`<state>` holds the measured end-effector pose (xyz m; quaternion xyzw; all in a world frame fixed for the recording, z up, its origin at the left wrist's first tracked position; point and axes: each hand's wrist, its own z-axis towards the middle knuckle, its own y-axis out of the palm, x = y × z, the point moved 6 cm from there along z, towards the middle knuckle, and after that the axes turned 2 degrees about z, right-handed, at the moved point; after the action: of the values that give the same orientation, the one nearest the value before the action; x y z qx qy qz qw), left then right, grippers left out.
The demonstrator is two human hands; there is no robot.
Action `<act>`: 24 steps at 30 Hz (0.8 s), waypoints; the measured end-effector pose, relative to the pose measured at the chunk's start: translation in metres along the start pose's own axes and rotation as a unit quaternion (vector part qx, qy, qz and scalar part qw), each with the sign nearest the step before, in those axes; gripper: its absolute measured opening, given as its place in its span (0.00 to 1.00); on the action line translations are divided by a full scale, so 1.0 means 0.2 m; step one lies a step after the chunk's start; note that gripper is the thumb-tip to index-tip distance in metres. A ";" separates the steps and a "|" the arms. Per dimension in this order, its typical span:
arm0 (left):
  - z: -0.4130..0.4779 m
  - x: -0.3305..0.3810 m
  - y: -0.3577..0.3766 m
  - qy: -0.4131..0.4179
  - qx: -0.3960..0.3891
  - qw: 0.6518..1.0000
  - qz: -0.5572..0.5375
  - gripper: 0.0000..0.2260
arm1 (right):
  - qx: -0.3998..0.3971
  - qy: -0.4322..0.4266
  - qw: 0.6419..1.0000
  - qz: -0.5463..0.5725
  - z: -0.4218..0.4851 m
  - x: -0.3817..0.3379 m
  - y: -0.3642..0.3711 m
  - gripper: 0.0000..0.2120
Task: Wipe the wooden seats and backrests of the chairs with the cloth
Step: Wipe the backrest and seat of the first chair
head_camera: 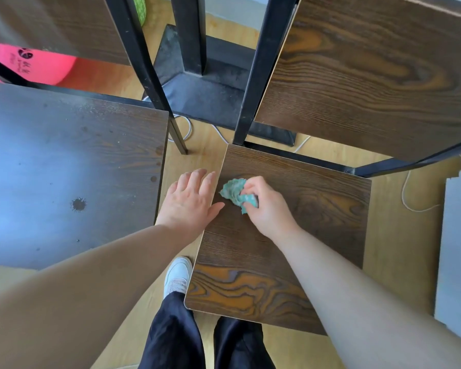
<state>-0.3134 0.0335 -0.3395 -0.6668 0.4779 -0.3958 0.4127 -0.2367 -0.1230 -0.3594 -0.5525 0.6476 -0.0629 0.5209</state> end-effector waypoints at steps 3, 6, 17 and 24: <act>-0.03 -0.01 0.00 0.005 0.001 1.000 0.001 0.29 | 0.012 0.013 0.999 0.041 -0.03 -0.02 -0.02 0.20; -0.03 -0.04 -0.01 0.005 0.000 1.000 0.004 0.30 | 0.074 0.021 0.995 0.060 0.04 -0.04 -0.12 0.22; 0.04 -0.11 -0.06 0.019 0.007 1.000 0.022 0.30 | 0.117 0.108 0.987 0.006 0.44 -0.02 -0.33 0.24; 0.05 -0.12 -0.05 0.020 0.003 1.000 0.020 0.30 | 0.108 0.085 0.989 0.052 0.32 -0.02 -0.28 0.21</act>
<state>-0.3073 0.0613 -0.3365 -0.6479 0.4980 -0.4023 0.4128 -0.1527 -0.1089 -0.3484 -0.4515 0.7066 -0.1521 0.5232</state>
